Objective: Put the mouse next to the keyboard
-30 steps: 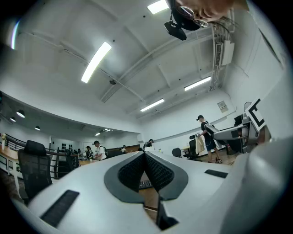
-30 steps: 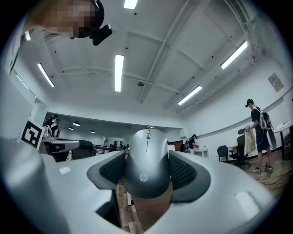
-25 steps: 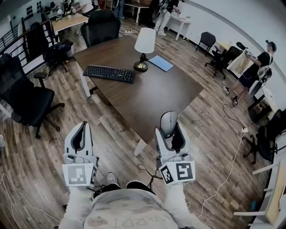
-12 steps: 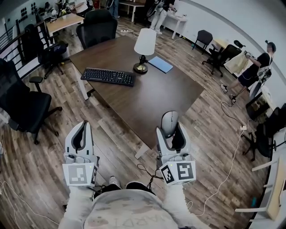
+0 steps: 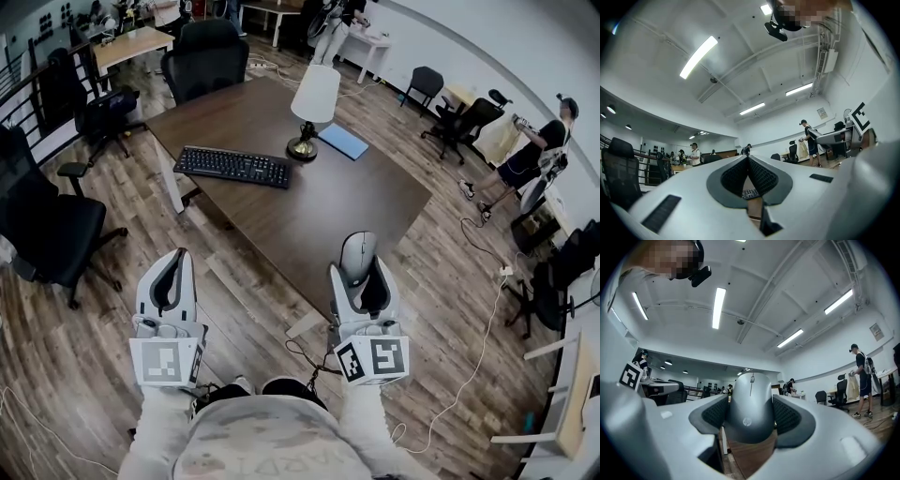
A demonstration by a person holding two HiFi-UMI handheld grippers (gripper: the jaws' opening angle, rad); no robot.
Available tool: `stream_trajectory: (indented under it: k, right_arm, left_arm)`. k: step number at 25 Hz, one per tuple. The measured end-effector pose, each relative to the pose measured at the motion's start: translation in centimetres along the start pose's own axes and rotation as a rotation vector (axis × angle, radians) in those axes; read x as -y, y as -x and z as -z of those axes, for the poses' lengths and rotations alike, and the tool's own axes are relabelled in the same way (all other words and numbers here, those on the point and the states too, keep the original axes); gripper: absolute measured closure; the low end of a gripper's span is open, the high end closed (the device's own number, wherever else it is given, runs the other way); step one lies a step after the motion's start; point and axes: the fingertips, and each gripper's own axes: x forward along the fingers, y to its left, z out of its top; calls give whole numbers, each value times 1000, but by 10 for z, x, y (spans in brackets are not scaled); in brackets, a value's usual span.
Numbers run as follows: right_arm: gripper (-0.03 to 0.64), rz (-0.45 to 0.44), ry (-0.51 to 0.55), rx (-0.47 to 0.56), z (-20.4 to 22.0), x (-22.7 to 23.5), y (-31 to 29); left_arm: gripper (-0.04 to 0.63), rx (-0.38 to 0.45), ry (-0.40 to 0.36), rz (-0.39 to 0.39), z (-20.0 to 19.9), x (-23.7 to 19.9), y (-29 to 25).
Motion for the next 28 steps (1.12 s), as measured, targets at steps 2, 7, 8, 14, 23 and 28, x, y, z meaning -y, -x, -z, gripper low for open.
stream_trajectory:
  k: [2,7,8,14,23,28]
  right_arm:
    - [310,3,2,2,1,-6,-6]
    - [310,-5,-2,0,5,-17,-21]
    - [310,-2,-1,3,6,-17,-25]
    - [310,2,11,-1,13,-13,-50]
    - [310,9,7,2,24,11,-116]
    - [310,11,6,4,33,27,-159]
  left_arm:
    - [589,1,4,3,3,-8,-1]
    - [589,0,19,-9,13,-25,-5]
    - [589,0,20,-11,15,-28,-7]
    - [589,-1,25,-23,24,-42,-29]
    - [589,5,20,-13,34,-58,-100]
    - [589,12,16,-12,42,-68,-143]
